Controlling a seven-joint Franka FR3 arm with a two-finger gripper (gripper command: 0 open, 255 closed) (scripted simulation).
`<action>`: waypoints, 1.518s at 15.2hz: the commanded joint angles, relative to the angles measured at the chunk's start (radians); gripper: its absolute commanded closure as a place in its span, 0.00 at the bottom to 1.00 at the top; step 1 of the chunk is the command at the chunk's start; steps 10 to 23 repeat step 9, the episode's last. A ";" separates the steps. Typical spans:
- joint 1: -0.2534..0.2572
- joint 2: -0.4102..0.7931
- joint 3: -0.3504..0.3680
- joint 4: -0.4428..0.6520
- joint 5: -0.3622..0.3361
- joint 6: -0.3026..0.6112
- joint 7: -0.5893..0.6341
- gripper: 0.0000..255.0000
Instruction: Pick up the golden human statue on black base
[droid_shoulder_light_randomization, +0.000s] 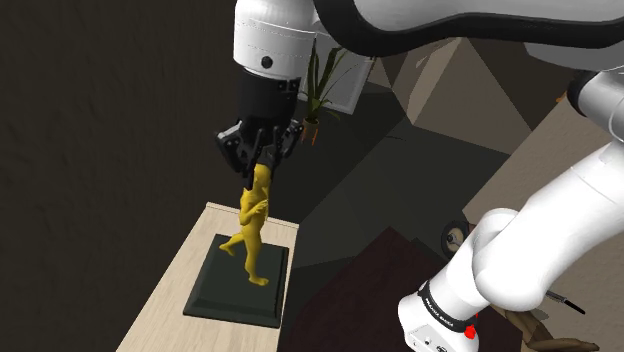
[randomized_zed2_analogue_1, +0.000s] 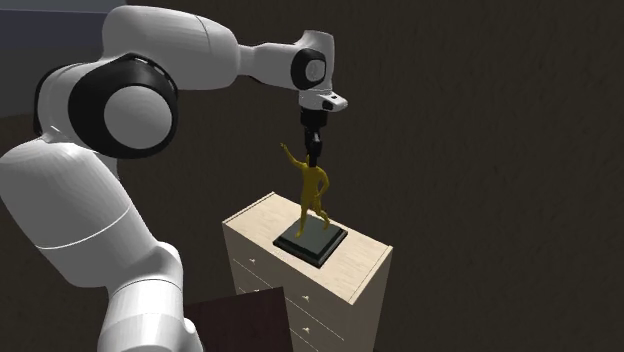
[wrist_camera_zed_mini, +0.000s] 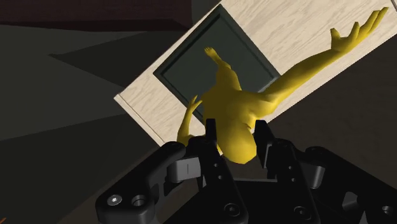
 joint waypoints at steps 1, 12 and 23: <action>0.000 0.004 0.000 0.031 -0.002 -0.027 0.003 1.00; -0.001 0.016 0.000 0.126 -0.009 -0.111 0.011 1.00; -0.001 0.016 0.000 0.126 -0.009 -0.111 0.011 1.00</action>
